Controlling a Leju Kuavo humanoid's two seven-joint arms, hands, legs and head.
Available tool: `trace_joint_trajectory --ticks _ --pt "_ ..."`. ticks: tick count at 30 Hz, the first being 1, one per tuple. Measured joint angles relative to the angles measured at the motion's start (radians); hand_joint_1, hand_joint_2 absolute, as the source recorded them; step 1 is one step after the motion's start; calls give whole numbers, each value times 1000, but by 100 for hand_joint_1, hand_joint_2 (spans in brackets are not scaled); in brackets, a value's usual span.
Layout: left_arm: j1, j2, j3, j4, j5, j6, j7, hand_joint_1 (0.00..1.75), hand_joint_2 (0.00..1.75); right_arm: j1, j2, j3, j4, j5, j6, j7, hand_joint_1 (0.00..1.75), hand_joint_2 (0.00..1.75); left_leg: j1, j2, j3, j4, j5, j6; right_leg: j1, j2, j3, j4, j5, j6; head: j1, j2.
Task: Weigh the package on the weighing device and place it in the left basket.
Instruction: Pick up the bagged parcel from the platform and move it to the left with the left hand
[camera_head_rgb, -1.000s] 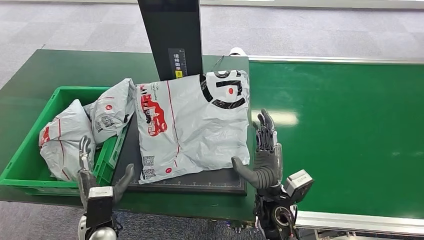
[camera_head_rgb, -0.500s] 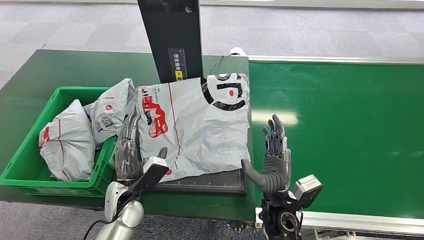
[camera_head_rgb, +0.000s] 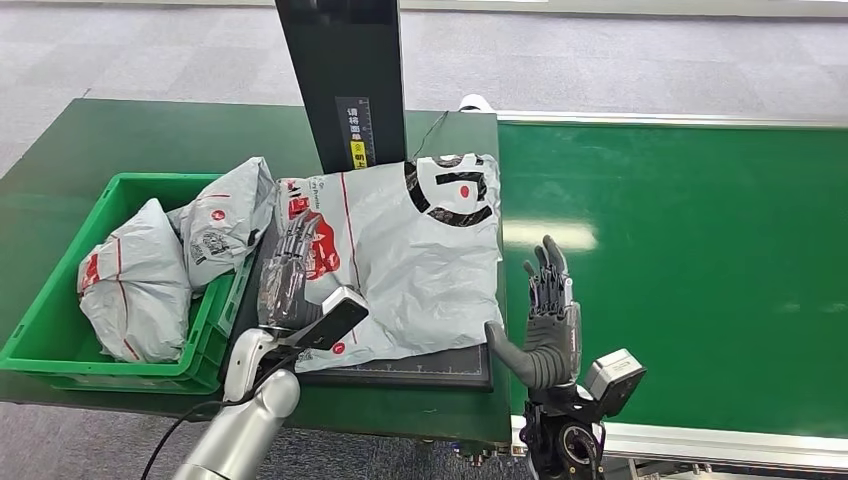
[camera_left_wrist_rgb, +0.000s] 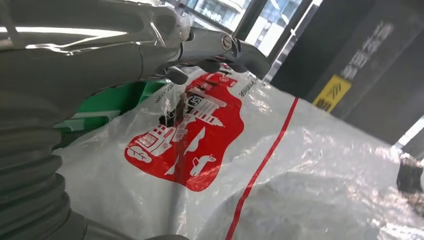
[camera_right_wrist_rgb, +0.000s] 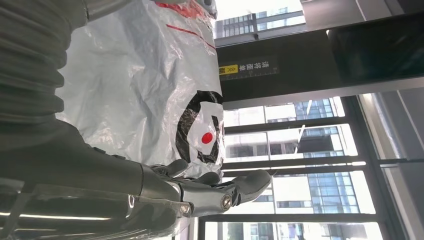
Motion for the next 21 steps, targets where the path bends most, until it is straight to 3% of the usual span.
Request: trace_joint_trajectory --ticks 21 --pt "-238 74 -70 389 50 -107 -44 0 175 -2 -2 -17 43 -33 13 0 0 175 0 0 0 0 0 0 0 0 0 0 0 0 0 0"
